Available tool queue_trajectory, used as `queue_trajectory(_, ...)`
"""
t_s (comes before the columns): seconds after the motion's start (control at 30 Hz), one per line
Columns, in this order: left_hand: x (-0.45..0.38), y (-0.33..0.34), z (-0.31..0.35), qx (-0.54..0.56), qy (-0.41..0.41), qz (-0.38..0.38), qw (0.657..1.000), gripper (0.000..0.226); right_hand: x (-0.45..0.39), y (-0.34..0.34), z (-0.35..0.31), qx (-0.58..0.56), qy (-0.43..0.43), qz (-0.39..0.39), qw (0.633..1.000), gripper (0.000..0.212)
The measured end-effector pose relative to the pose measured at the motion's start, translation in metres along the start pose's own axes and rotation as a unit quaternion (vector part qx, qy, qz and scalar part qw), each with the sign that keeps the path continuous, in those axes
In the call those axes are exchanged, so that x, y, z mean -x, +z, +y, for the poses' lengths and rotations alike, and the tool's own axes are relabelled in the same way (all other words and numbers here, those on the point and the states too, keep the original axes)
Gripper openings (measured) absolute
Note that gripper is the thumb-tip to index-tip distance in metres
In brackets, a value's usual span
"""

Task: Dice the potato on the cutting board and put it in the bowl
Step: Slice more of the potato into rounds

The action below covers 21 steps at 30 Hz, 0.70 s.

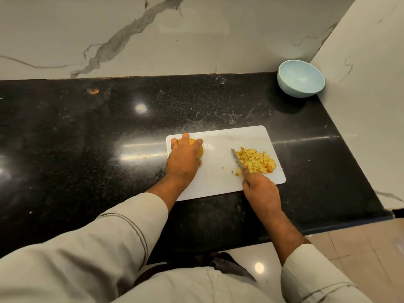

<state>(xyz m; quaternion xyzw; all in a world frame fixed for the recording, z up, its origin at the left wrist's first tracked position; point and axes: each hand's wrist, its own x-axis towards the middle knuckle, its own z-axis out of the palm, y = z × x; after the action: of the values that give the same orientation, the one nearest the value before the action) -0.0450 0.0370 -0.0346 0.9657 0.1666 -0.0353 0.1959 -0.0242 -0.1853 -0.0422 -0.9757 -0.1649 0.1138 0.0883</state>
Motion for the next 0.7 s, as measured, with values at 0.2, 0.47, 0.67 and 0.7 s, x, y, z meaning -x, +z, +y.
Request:
queue_trajectory(0.2,0.012,0.004,0.007,0.034,0.027,0.024,0.999,0.064,0.02,0.002,-0.01,0.019,-0.056,0.034,0.998,0.047)
queue_trajectory(0.47,0.005,0.002,0.021,-0.099,0.022,0.006,0.995,0.075,0.026,0.001,0.021,0.031,-0.072,0.017,0.997,0.047)
queue_trajectory(0.67,-0.001,-0.007,0.012,0.012,0.03,-0.093,0.995,0.078,0.032,-0.005,0.019,-0.039,-0.119,0.097,0.987,0.044)
queue_trajectory(0.7,0.0,-0.007,0.013,0.024,0.024,-0.089,0.995,0.078,0.033,-0.004,0.014,-0.058,-0.109,0.106,0.987,0.044)
